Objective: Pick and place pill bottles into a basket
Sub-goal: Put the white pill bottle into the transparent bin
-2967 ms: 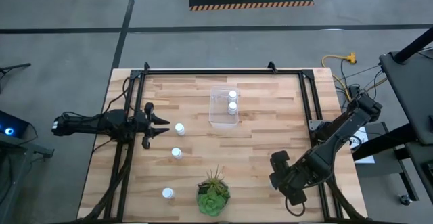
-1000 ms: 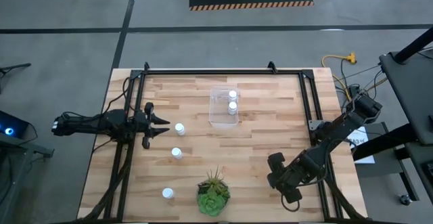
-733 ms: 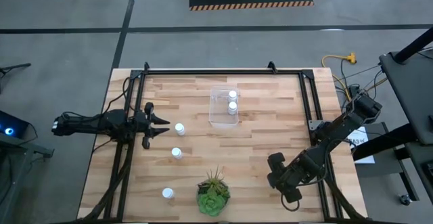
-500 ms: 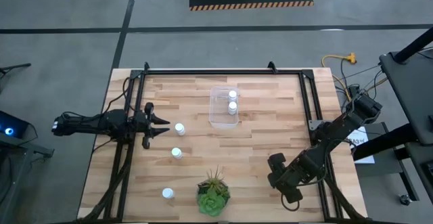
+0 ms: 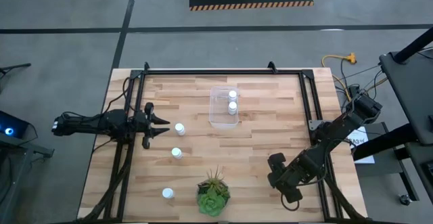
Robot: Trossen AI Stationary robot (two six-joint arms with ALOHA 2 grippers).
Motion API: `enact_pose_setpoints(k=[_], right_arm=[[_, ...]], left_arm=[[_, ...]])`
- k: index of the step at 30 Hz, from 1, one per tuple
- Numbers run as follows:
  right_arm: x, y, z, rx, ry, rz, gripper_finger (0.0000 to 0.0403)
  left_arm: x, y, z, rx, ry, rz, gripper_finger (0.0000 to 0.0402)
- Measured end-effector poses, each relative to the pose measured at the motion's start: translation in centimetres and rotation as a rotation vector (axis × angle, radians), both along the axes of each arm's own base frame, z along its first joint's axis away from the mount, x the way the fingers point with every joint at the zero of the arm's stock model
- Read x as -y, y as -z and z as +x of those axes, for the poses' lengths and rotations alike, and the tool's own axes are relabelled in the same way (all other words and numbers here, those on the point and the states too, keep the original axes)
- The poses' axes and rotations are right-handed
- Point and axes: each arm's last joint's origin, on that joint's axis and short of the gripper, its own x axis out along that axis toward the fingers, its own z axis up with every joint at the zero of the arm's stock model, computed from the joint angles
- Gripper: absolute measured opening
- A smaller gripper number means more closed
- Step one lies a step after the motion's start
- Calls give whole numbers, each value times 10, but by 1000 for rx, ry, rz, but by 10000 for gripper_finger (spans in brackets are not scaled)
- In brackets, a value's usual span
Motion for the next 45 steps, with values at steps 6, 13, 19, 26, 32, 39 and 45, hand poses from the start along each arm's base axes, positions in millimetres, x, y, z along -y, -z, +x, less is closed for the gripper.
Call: enact_pose_setpoints(k=[6, 13, 19, 26, 32, 39, 45], right_arm=[[0, 0, 0, 0, -4, -2, 157], [1, 0, 1, 5, -22, -7, 145], [8, 0, 7, 6, 1, -9, 145], [19, 0, 15, 9, -18, -13, 146], [33, 0, 25, 20, -37, -29, 147], [57, -5, 37, 47, -49, -55, 147], [82, -20, 44, 81, -44, -66, 147]], left_arm=[[0, 0, 0, 0, 0, 0, 107], [0, 0, 0, 0, 0, 0, 107], [0, 0, 0, 0, 0, 0, 107], [0, 0, 0, 0, 0, 0, 107], [0, 0, 0, 0, 0, 0, 107], [0, 0, 0, 0, 0, 0, 107], [0, 0, 0, 0, 0, 0, 107]])
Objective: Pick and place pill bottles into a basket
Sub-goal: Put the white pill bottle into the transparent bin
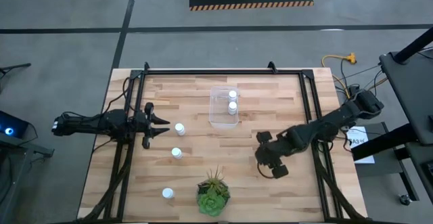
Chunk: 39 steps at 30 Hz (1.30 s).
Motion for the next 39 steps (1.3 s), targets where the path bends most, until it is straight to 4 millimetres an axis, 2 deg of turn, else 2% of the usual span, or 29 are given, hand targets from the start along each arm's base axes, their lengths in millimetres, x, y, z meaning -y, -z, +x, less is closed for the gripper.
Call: enact_pose_setpoints(k=[10, 23, 31, 39], right_arm=[[34, -30, 20, 61, -20, 4, 148], [96, -63, 38, 140, 22, -68, 148], [135, -81, 40, 189, 76, -101, 148], [161, -88, 39, 232, 111, -110, 148]], left_arm=[[0, 0, 0, 0, 0, 0, 107], [0, 0, 0, 0, 0, 0, 107], [0, 0, 0, 0, 0, 0, 107], [0, 0, 0, 0, 0, 0, 107]])
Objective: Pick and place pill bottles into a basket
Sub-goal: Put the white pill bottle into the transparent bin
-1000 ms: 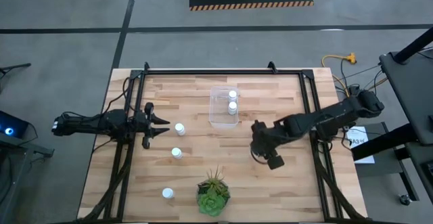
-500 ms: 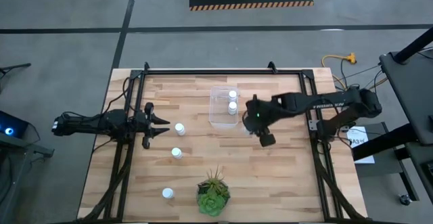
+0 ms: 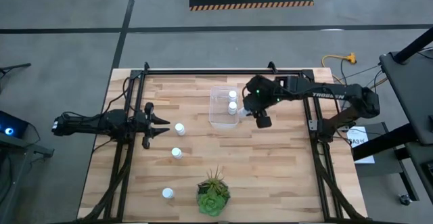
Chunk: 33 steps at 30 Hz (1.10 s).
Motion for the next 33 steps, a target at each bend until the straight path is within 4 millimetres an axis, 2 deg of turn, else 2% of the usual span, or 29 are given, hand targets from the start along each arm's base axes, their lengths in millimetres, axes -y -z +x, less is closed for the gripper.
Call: enact_pose_setpoints(k=[10, 15, 22, 33], right_arm=[[12, 0, 5, 29, 18, -13, 148], [18, 15, 25, -31, -1, 12, 148], [25, 22, 52, -68, -10, 18, 148], [28, 58, 71, -194, -33, 69, 148]], left_arm=[[0, 0, 0, 0, 0, 0, 107], [0, 0, 0, 0, 0, 0, 107], [0, 0, 0, -1, 0, 0, 107], [0, 0, 0, 0, 0, 0, 107]])
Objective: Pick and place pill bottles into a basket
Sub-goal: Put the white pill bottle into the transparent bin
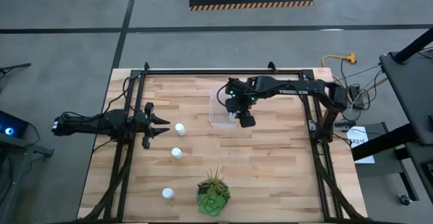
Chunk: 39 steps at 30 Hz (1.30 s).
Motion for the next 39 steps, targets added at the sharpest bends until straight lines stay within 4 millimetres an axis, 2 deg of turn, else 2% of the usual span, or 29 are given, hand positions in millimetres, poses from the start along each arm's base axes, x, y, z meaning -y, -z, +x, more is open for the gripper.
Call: enact_pose_setpoints(k=[10, 22, 34, 39], right_arm=[[2, 25, 12, -31, -25, 24, 148], [0, 42, 19, -61, -53, 35, 148], [0, 44, 20, -61, -62, 48, 150], [-1, 45, 20, -65, -63, 51, 175]], left_arm=[[0, 0, 0, 1, 0, 0, 107], [0, 0, 0, 1, 0, 0, 107], [0, 0, 0, 0, 0, 0, 107], [0, 0, 0, 0, 0, 0, 107]])
